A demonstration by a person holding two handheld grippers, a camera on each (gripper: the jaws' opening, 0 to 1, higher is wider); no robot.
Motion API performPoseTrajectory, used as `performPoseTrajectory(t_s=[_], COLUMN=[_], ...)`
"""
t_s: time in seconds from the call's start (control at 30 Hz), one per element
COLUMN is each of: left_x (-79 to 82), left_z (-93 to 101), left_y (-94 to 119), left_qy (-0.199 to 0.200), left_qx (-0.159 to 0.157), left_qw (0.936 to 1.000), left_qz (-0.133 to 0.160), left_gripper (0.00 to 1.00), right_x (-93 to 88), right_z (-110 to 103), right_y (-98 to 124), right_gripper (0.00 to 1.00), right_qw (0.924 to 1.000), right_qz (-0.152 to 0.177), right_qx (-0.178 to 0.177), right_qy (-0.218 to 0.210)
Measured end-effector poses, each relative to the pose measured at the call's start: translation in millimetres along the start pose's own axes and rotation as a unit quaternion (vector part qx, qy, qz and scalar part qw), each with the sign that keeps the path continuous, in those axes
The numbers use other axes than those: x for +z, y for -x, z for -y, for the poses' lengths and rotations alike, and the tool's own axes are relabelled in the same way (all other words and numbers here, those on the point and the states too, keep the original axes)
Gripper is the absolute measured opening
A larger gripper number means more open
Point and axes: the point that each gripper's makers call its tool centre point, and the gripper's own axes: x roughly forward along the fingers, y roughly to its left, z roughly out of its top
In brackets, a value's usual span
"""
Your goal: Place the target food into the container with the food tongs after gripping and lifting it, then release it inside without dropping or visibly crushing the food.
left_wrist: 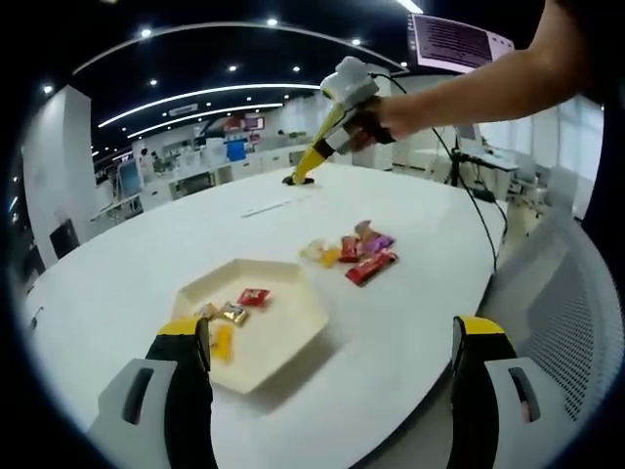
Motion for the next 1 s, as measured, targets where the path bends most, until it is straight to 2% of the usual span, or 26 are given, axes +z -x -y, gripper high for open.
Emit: performPoseTrajectory(t_s=[0.27, 0.53, 0.67, 0.9, 1.0], left_x=[0.3, 3.0, -0.6, 1.5, 0.9], left_z=[1.2, 1.2, 4.2, 2.1, 2.1], left_y=[0.3, 1.3, -0.9, 0.7, 0.6], left_qy=[-0.001, 0.002, 0.007, 0.007, 0.007], left_qx=[-0.004, -0.004, -0.015, -0.008, -0.008], left_qw=[1.0, 0.9999, 0.9999, 0.9999, 0.9999], left_qz=[0.002, 0.01, 0.001, 0.005, 0.004], left_gripper=[0.99, 0.99, 0.99, 0.99, 0.99], right_x=[20.7, 40.3, 49.0, 53.0, 52.9], right_z=[-34.0, -80.6, -106.8, -155.1, -165.0], right_y=[-9.9, -33.6, -47.8, -73.5, -81.5], right_gripper=[0.2, 0.2, 0.2, 0.21, 0.22], right_qw=[0.9998, 0.9983, 0.9967, 0.9921, 0.9912], right_qz=[0.004, 0.009, 0.009, 0.001, -0.003], right_qx=[0.017, 0.052, 0.072, 0.111, 0.115], right_qy=[0.01, 0.026, 0.036, 0.058, 0.065])
